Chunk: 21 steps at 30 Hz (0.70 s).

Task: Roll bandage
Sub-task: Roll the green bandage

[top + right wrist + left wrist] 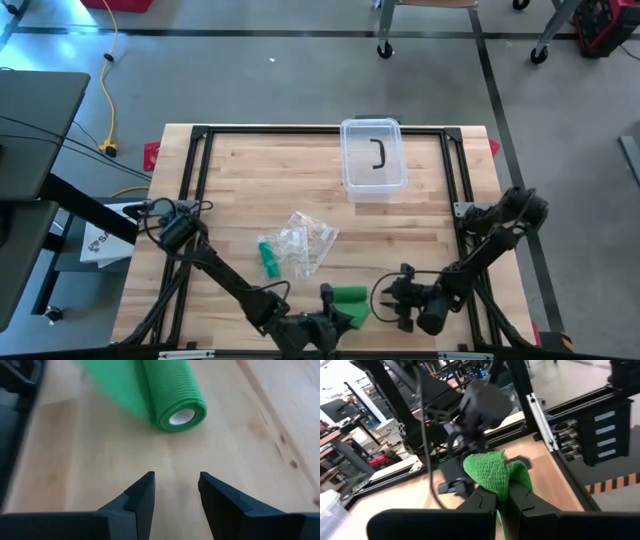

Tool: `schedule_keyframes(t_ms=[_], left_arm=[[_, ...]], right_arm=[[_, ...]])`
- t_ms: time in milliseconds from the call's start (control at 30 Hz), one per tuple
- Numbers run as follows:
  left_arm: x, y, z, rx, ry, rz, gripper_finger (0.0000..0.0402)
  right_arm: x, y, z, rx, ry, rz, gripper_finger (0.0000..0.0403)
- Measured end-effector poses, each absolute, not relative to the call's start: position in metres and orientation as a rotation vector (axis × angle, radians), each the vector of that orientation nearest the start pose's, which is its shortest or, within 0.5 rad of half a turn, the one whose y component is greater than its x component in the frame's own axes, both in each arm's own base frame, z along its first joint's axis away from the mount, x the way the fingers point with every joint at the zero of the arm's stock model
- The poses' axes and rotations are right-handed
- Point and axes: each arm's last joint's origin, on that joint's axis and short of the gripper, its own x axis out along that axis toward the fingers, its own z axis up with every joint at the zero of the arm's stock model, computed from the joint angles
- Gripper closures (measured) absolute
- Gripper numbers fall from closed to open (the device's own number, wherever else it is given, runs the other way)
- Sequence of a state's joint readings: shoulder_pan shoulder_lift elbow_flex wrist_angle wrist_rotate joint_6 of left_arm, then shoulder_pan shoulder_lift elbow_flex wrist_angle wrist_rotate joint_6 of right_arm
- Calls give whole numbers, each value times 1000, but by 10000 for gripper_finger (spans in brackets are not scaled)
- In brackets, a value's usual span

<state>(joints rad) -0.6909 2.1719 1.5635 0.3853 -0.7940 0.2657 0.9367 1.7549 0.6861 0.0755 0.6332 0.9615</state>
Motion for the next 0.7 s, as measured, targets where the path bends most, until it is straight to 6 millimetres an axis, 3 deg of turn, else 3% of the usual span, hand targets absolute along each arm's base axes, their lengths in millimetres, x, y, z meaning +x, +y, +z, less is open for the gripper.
schedule_keyframes(t_ms=[233, 500, 700], left_arm=[[409, -268, 210, 444, 240, 56, 390], [425, -219, 212, 461, 405, 84, 336], [417, -214, 236, 506, 389, 160, 313]], right_arm=[[177, 228, 106, 232, 686, -83, 259], [178, 229, 108, 256, 638, -110, 259], [179, 231, 110, 264, 608, -107, 259]])
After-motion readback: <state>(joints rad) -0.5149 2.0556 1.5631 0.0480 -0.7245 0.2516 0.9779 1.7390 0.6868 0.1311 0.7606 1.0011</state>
